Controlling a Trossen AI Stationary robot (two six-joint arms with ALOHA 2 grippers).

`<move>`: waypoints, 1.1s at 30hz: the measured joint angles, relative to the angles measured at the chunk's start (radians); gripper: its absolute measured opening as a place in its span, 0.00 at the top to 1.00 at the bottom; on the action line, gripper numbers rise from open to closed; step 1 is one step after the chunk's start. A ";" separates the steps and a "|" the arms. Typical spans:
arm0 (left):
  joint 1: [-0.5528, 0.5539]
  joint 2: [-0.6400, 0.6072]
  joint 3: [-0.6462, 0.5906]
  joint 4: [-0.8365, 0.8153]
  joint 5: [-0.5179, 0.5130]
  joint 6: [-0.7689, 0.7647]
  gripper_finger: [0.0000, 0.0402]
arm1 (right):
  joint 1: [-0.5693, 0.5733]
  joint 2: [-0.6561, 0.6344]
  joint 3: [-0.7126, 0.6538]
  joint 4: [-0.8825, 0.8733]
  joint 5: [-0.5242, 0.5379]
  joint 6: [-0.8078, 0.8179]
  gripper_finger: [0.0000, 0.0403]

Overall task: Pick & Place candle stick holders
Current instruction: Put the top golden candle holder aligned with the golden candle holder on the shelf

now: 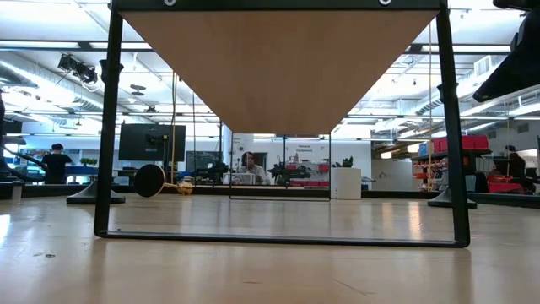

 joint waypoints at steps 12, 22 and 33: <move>0.617 -0.033 -0.001 -0.177 0.254 -0.149 0.46 | 0.000 0.000 0.000 0.033 0.018 -0.037 1.00; 0.949 0.117 -0.004 -0.172 0.518 -0.096 0.46 | 0.000 0.000 0.000 0.050 0.018 -0.083 1.00; 1.056 0.383 -0.004 -0.173 0.594 -0.043 0.46 | 0.000 0.000 0.000 0.052 0.017 -0.090 1.00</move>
